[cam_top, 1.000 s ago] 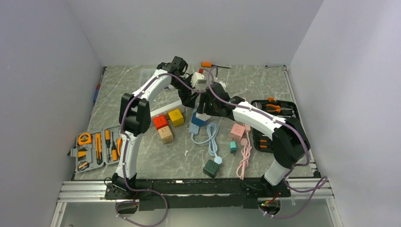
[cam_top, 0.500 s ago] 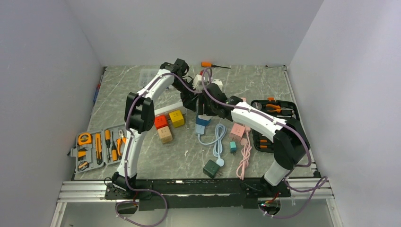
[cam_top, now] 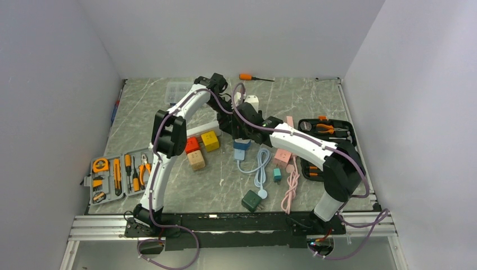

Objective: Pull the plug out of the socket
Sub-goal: Remove the plug from the socket.

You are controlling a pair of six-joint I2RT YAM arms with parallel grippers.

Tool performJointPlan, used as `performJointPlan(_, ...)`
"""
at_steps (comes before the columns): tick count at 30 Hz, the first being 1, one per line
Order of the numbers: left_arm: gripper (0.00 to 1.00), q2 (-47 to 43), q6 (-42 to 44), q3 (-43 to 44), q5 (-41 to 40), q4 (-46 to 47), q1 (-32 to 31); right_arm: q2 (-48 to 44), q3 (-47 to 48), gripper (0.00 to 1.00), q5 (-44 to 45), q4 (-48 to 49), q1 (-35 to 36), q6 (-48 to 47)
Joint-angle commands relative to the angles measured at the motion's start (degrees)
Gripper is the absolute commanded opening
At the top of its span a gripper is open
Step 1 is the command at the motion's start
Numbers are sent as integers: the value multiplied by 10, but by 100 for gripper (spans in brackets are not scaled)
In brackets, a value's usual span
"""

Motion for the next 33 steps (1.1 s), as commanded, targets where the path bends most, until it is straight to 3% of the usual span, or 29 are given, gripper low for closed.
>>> performJointPlan(1,95,35,-34,22,-20,11,-16,-10,21,39,24,39,41,-69)
performJointPlan(3,80,44,-36,31,-16,4,-16,-12,13,39,27,45,44,-67)
performJointPlan(6,37,35,-55,11,-24,26,-16,-20,3,39,34,53,55,-65)
performJointPlan(11,22,26,-50,0,-6,15,-18,-32,-22,41,34,76,66,-64)
performJointPlan(13,1,27,-45,8,-4,3,-18,-34,-28,53,26,80,67,-66)
performJointPlan(15,0,21,-27,15,6,-21,-17,-41,-34,71,20,82,67,-67)
performJointPlan(19,0,-21,9,4,32,-53,-15,-72,-53,85,0,97,67,-77)
performJointPlan(29,0,-139,63,-28,102,-62,-15,-176,-74,93,-49,98,63,-106)
performJointPlan(33,0,-172,87,-48,115,-70,-15,-227,-60,93,-43,72,19,-110)
